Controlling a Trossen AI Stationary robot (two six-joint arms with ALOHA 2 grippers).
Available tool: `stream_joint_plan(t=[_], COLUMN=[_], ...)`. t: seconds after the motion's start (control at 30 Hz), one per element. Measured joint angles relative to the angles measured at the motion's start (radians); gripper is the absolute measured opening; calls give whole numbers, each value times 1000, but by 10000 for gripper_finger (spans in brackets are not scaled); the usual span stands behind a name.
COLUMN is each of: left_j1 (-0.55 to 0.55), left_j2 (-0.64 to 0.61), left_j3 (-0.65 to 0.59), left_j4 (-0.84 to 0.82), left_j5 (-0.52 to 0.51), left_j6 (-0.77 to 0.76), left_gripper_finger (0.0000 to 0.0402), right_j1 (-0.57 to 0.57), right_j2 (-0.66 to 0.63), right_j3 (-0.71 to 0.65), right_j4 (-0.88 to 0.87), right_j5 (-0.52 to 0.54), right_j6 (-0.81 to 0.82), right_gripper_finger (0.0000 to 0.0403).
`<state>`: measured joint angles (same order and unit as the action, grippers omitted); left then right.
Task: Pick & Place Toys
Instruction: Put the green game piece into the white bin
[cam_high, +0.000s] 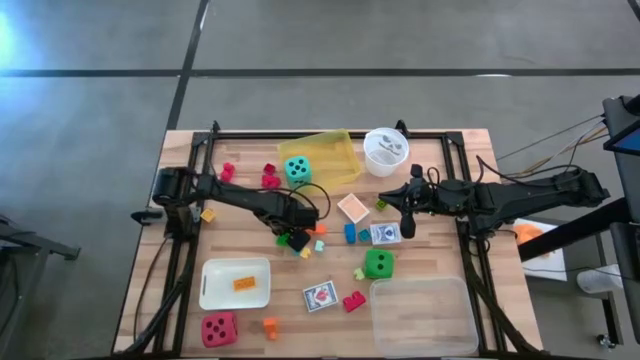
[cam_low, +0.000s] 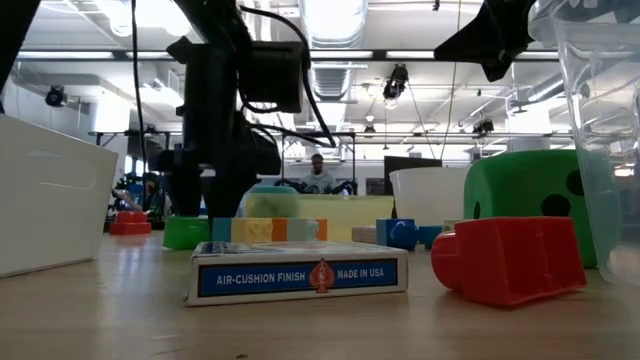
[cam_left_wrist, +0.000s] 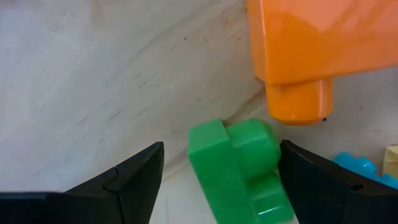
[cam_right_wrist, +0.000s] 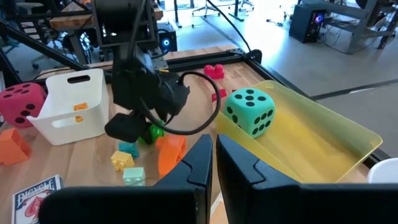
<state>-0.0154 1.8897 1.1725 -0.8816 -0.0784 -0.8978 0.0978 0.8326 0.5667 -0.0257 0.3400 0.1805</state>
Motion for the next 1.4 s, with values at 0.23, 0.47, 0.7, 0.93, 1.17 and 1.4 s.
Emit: stream_joint_plan(t=[0.23,0.47,0.7,0.93,1.17,1.4], left_j1=[-3,-3,-3,-3,-3,-3], left_j2=[15,12,11,11,10,10], left_j3=[2,1,2,0,0,1], left_j4=[8,11,25,15,21,22], left_j5=[7,19,23,54,72,79], left_j6=[51,94,143,173,192,195], left_gripper_finger=[297,242,132,26,12,4], right_j1=[0,0,0,0,0,0], right_j2=[0,0,0,0,0,0], right_j3=[0,0,0,0,0,0], right_j4=[0,0,0,0,0,0], right_j5=[0,0,0,0,0,0], right_j6=[0,1,0,1,0,0], right_gripper_finger=[20,20,20,20,20,20])
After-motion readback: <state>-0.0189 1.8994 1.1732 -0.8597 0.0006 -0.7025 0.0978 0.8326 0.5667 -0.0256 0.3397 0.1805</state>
